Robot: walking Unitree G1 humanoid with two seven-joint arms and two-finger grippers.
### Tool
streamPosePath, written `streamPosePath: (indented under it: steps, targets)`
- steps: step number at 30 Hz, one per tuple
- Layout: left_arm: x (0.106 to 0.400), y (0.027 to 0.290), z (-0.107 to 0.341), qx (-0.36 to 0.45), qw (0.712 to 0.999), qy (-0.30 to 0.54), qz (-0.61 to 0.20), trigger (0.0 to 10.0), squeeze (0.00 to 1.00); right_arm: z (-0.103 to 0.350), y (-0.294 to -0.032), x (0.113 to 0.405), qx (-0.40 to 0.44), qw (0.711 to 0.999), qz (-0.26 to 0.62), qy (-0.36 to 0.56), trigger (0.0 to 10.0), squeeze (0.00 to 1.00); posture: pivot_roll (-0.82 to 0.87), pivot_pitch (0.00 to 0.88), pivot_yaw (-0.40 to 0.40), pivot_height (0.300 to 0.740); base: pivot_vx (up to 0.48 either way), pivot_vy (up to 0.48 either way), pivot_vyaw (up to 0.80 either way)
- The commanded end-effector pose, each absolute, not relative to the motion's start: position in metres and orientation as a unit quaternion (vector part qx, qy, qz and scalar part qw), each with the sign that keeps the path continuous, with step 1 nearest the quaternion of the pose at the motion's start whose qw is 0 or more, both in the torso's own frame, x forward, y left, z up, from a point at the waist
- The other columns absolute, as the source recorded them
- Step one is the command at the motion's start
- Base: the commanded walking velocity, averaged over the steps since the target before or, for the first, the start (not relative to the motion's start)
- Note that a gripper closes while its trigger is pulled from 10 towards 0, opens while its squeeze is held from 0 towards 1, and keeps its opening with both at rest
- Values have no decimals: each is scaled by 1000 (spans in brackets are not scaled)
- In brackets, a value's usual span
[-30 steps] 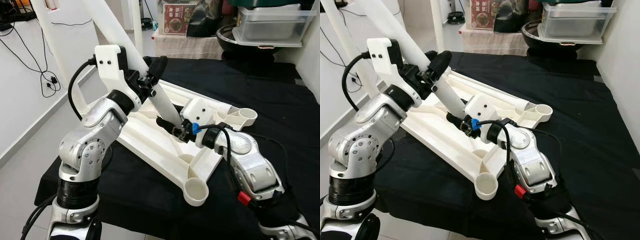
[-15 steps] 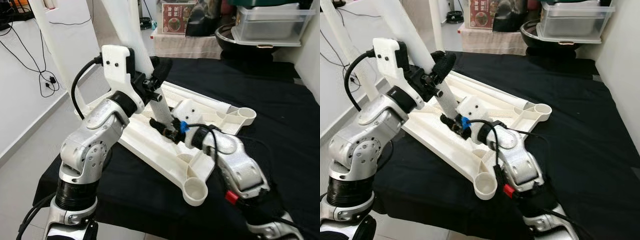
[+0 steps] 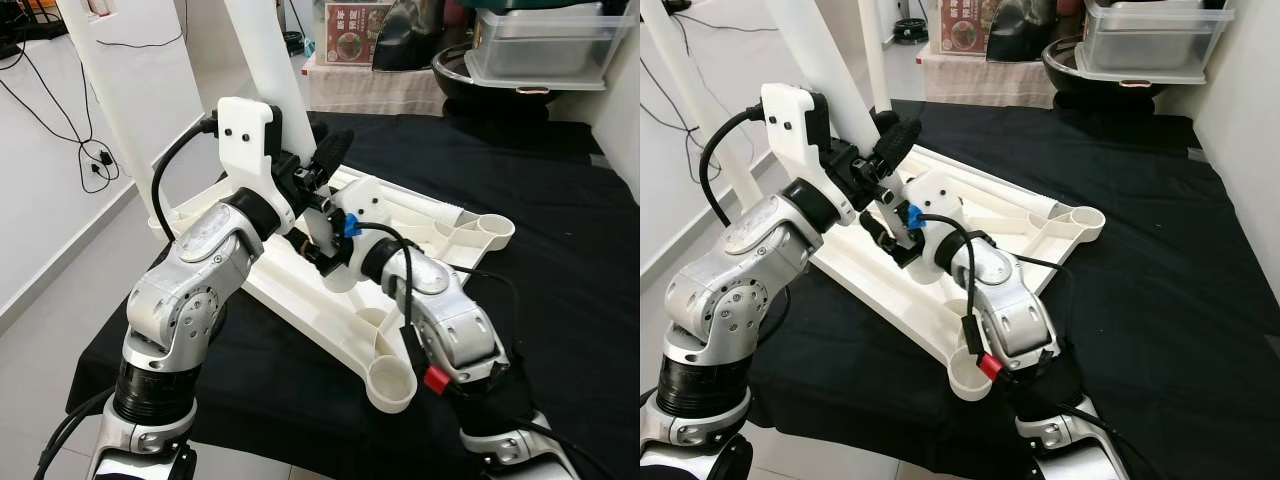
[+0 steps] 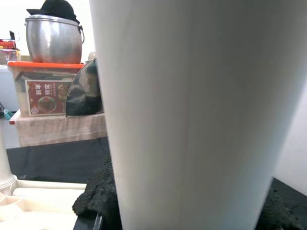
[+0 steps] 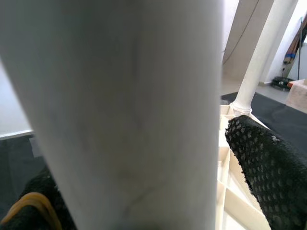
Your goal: Building children table
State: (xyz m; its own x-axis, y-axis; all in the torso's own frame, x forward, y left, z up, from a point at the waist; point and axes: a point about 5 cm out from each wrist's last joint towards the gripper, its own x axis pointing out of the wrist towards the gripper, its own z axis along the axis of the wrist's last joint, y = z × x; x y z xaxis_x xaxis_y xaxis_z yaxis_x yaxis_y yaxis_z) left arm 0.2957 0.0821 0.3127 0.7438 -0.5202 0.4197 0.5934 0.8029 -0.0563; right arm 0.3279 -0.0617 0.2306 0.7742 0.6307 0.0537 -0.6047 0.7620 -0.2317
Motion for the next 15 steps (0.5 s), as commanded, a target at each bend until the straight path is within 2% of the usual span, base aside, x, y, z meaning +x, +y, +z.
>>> streamPosePath:
  steps: [1, 3, 4, 5, 15]
  targets:
    - [292, 78, 312, -93, 923, -198, -315, 0, 0, 233, -55, 329, -102, 935, 333, -60, 10000, 0, -50, 94, 36, 740, 0, 0, 0]
    - [292, 77, 312, -93, 923, -198, -316, 0, 0, 231, -54, 329, -110, 935, 334, -53, 10000, 0, -50, 97, 34, 740, 0, 0, 0]
    - [292, 77, 312, -94, 923, -198, -316, 0, 0, 230, -54, 329, -112, 935, 334, -48, 3922, 0, -51, 97, 33, 740, 0, 0, 0]
    - [292, 77, 311, -96, 923, -197, -316, 0, 0, 228, -55, 329, -112, 935, 333, -45, 0, 0, -51, 97, 33, 740, 0, 0, 0]
    - [293, 75, 311, -98, 924, -199, -310, 0, 0, 227, -57, 331, -108, 939, 325, -38, 0, 0, -52, 102, 28, 740, 0, 0, 0]
